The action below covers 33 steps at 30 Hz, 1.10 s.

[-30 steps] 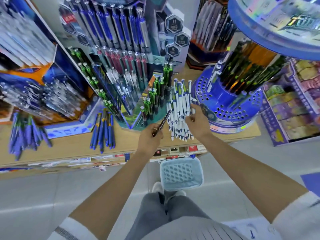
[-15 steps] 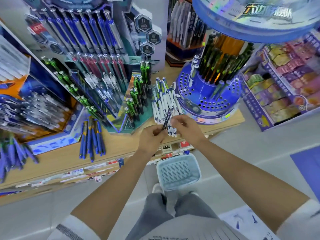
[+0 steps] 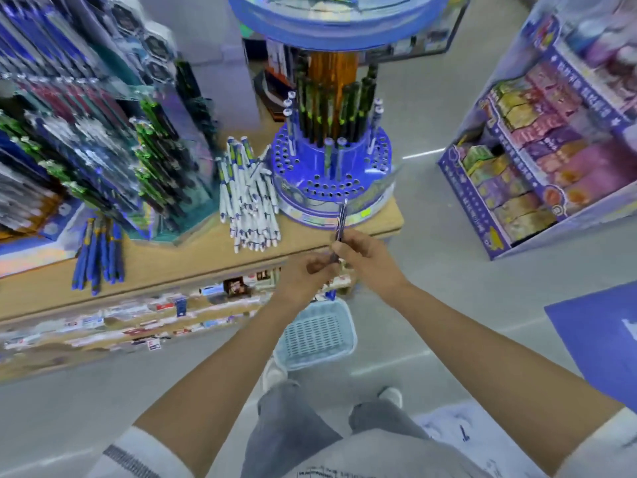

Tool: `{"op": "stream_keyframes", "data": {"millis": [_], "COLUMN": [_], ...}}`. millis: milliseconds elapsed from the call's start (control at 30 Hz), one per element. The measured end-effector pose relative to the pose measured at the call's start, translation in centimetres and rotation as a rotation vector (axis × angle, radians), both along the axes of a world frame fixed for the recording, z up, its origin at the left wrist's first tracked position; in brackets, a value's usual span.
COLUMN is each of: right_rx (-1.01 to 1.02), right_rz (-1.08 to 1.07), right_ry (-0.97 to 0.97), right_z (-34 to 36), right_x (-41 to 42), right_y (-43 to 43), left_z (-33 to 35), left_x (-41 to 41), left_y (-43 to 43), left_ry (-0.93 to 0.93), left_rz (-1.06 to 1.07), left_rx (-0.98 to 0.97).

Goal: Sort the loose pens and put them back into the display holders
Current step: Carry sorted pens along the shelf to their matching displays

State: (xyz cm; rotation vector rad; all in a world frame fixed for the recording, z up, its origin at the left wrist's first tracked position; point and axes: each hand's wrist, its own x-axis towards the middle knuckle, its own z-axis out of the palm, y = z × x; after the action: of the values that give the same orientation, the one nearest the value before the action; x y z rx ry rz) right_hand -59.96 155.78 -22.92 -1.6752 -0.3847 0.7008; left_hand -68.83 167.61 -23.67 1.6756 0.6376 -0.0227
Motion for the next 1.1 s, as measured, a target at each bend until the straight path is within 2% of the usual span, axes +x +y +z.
{"op": "stream_keyframes", "data": {"millis": [100, 167, 300, 400, 467, 533, 600, 800, 1100], "right_rx": [-0.049, -0.067, -0.066, -0.086, -0.112, -0.140, -0.176, -0.235, -0.234], "right_rz": [0.073, -0.005, -0.214, -0.244, -0.201, -0.145, -0.081, 0.175, 0.525], "right_ry": [-0.018, -0.015, 0.026, 0.037, 0.036, 0.038, 0.046, 0.053, 0.080], "right_z": [-0.7, -0.9, -0.3, 0.1, -0.1, -0.5, -1.3, -2.7, -3.1], "right_x": [2.2, 4.1, 7.3, 9.9, 12.0, 14.3, 16.4, 21.2, 29.6], "right_y": [-6.1, -10.0, -15.1, -16.7, -16.8, -16.1, -14.8, -11.3, -9.9], "left_z": [0.1, 0.0, -0.3, -1.1, -2.4, -3.4, -4.4, -5.4, -5.6], "left_x": [2.5, 4.3, 7.9, 10.8, 13.1, 14.8, 15.6, 16.3, 20.0], "left_y": [-5.7, -9.4, -14.2, -14.7, -14.0, -13.3, -12.9, -13.4, -15.6], "left_ry": [-0.017, -0.001, -0.004, -0.055, 0.002, 0.187, 0.290, 0.331, 0.549], "left_rz": [-0.076, -0.137, -0.214, -0.217, -0.249, -0.271, -0.242, -0.141, 0.136], "left_rx": [0.021, 0.088, 0.452, 0.652, 0.763, 0.829, 0.851, 1.011, 1.089]}}
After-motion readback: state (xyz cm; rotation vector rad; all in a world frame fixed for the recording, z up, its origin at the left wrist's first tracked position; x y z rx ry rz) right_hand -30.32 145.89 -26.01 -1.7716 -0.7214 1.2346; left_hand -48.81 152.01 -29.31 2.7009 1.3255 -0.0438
